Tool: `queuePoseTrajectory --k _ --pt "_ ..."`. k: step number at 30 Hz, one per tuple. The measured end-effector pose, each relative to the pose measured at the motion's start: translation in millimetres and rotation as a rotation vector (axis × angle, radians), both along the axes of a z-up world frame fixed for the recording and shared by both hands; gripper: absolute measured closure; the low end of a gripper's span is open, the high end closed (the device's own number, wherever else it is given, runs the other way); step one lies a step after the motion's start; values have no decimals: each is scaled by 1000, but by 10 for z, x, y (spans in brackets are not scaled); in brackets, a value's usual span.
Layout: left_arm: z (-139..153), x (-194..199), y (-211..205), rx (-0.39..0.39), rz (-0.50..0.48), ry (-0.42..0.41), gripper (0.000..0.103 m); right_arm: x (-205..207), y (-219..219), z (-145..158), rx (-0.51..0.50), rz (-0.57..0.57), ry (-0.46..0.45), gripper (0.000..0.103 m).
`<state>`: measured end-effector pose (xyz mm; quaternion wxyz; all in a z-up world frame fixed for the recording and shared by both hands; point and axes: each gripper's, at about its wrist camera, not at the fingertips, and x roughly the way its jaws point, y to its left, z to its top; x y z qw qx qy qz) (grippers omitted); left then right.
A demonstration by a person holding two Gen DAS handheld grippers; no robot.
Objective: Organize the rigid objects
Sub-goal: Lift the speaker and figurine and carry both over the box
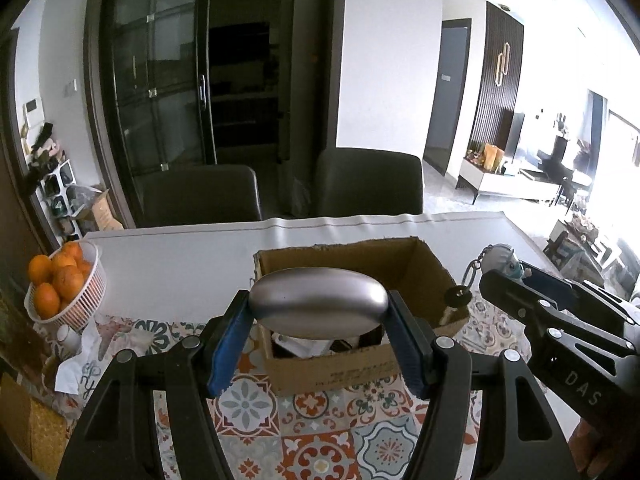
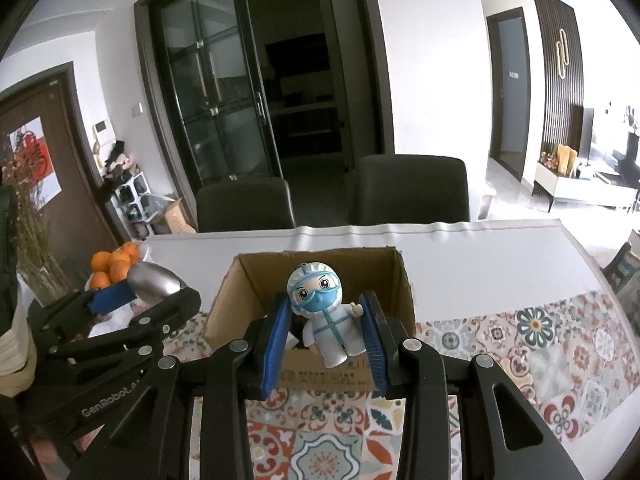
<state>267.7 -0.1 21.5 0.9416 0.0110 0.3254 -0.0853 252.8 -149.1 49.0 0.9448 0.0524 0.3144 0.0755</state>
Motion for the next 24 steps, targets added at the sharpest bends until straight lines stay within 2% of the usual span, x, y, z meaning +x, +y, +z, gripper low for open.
queuePoseTrajectory --k 5,9,24 --pt "66 152 11 -22 -8 7 38 192 -37 37 30 4 25 66" --pt "83 283 -25 -10 -11 22 38 331 -62 47 32 6 36 66" --pt "-72 839 -143 10 -19 175 38 890 -132 -115 22 2 180 66"
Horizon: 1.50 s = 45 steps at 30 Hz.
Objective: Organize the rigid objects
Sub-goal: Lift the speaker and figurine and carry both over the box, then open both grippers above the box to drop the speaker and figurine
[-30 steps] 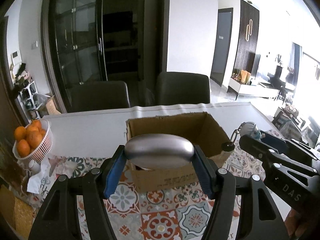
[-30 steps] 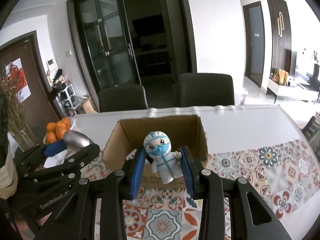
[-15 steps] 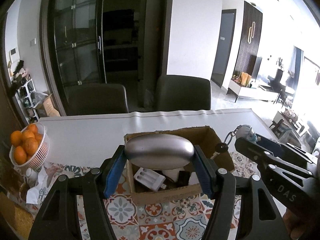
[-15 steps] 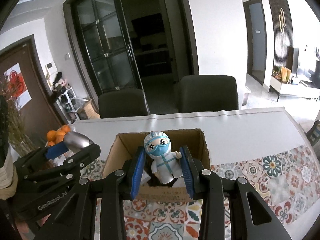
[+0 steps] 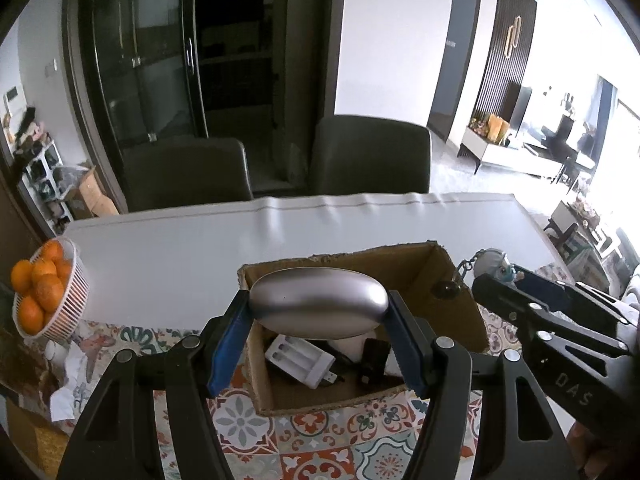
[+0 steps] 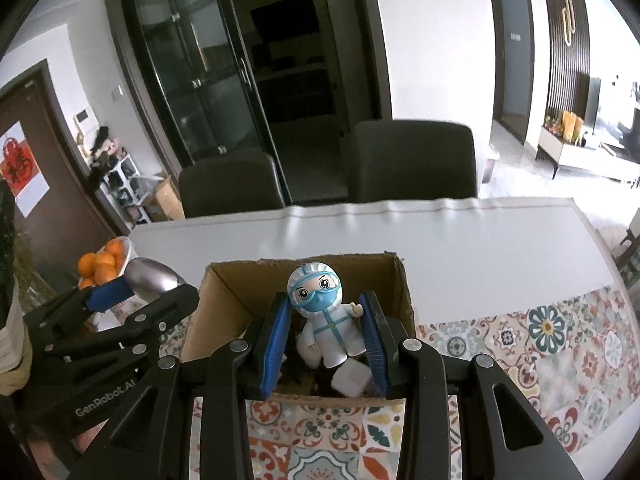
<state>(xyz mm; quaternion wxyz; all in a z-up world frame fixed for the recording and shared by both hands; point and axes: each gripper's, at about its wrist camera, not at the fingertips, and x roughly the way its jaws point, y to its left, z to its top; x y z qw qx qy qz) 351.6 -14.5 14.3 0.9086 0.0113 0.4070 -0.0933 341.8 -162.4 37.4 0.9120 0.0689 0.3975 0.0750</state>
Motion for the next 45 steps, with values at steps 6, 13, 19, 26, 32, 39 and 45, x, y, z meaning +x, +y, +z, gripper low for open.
queuePoseTrajectory --k 6,13,19,26,32,39,45 --pt "-178 203 -28 2 0 78 38 221 -41 -194 21 4 84 66" --pt "-445 353 -62 46 4 148 38 349 -35 -435 -12 9 152 66" --pt "-638 433 -74 78 6 207 38 426 -49 -624 -34 0 207 66" --pt "-755 470 -79 77 12 249 38 453 -65 -745 -39 -4 235 66" --pt "-696 418 -55 93 37 220 33 420 -75 -735 -32 -29 244 63" --pt "-454 220 4 99 69 148 27 242 -106 -582 -10 -56 206 62" --pt "-166 -96 85 74 97 70 21 -30 -58 -304 -25 -72 122 56"
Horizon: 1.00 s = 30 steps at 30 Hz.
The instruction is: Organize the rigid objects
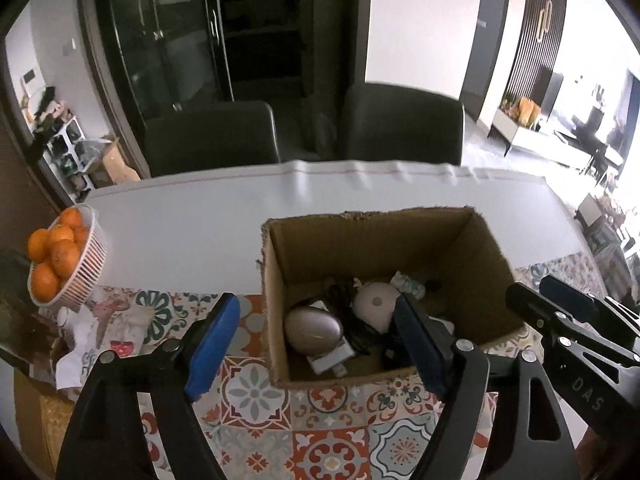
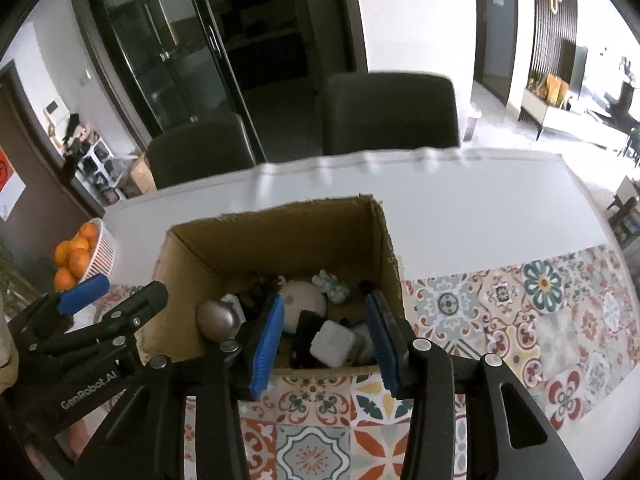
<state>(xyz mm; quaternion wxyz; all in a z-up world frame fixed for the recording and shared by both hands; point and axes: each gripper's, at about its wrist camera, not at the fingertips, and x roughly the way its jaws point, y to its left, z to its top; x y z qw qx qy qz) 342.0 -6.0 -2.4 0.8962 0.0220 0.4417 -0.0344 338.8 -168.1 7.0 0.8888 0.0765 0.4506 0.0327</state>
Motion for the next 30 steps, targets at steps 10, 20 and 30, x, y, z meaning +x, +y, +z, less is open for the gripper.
queuePoseTrajectory --k 10,20,30 --pt "482 -681 167 26 62 -191 10 -660 108 533 -62 -39 -183 42" --pt "828 -1307 266 52 106 -352 0 -1266 179 879 -90 -58 -312 29" --pt "927 -1730 281 51 120 -421 0 -1711 205 1034 -128 -84 -384 19"
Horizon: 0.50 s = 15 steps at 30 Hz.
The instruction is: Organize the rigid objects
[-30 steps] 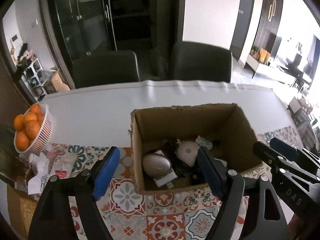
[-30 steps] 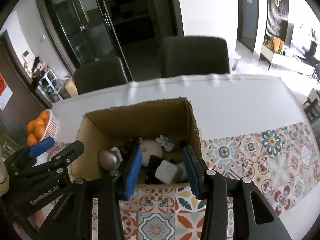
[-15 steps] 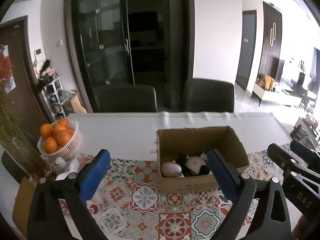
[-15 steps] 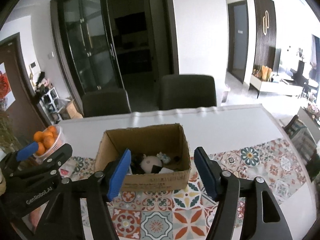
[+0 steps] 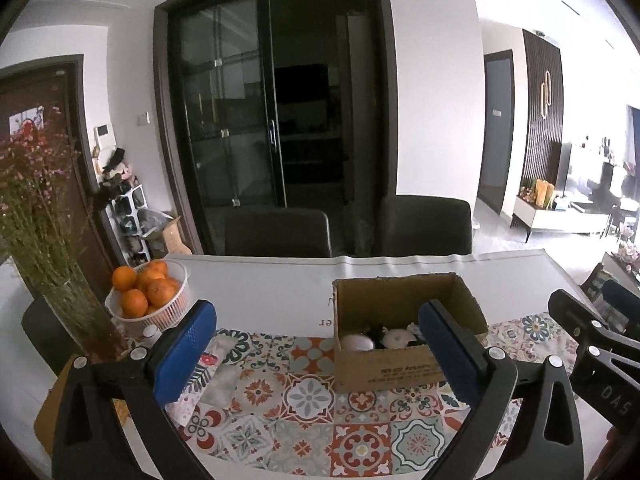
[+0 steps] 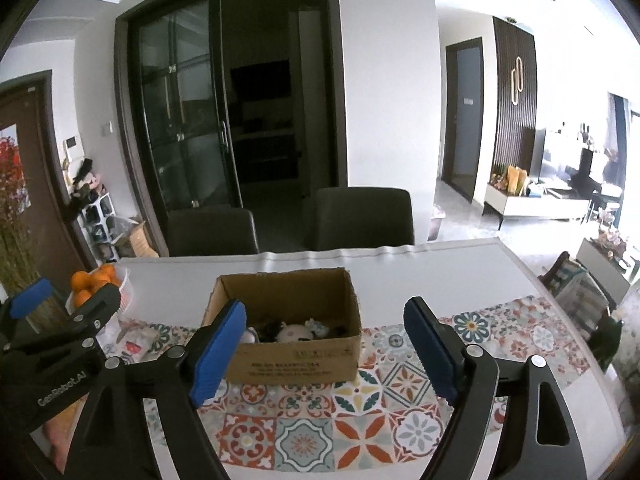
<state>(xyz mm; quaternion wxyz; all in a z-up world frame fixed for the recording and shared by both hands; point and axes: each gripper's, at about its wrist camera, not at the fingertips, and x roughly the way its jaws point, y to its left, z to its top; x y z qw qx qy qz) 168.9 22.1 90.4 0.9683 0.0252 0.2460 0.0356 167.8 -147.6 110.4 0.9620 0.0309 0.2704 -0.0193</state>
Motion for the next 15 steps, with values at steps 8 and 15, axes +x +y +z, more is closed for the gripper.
queuePoseTrajectory --k 8,15 --pt "86 -270 0 4 -1 -53 0 -271 1 109 -11 -17 -49 13" --pt "170 -437 30 1 -13 -80 0 -440 18 189 -5 -24 -81 12"
